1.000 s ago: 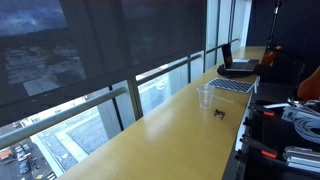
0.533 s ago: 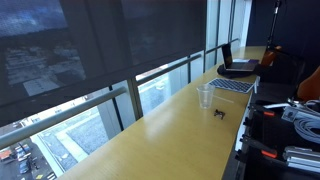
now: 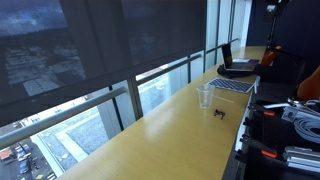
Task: Put the straw in the jar
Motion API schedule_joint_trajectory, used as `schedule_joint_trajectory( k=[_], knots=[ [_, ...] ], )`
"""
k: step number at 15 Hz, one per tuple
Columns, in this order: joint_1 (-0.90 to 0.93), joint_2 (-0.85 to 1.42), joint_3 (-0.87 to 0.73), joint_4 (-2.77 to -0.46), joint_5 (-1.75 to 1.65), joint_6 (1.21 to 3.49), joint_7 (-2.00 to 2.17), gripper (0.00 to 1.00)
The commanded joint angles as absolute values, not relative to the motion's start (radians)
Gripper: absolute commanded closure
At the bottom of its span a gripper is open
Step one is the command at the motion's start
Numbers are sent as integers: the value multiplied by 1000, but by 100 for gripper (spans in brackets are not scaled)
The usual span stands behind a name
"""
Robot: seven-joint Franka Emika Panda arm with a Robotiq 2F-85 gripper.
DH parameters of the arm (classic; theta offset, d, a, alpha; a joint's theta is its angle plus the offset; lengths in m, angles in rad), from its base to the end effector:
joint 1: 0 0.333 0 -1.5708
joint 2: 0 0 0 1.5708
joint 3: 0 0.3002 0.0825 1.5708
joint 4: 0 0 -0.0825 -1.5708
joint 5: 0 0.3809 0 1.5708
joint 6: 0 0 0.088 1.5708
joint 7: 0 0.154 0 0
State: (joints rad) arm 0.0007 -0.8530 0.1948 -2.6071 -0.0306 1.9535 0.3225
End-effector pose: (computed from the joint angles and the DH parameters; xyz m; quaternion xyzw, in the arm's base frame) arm 0.3308 0.0596 0.4667 0.9881 -0.0842 0.1114 0.0640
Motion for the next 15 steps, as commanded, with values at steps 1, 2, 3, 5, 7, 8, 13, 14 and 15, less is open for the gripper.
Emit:
schedule_joint_trajectory(
  k=[1, 2, 3, 5, 7, 8, 13, 14, 15],
  knots=[
    [-36, -863, 94, -2731, -109, 2119, 194, 0],
    [-53, -850, 60, -2766, -131, 2184, 158, 0],
    [-69, -828, 30, -2781, -145, 2229, 127, 0],
    [-109, -744, -28, -2768, -166, 2330, 66, 0],
    [-139, -681, -72, -2781, -172, 2430, 16, 0],
    [-153, -642, -92, -2783, -172, 2477, -8, 0],
    [-227, -396, -137, -2753, -197, 2704, -71, 0],
    [-244, -340, -138, -2740, -209, 2749, -72, 0],
    [-254, -287, -140, -2717, -212, 2774, -75, 0]
  ],
)
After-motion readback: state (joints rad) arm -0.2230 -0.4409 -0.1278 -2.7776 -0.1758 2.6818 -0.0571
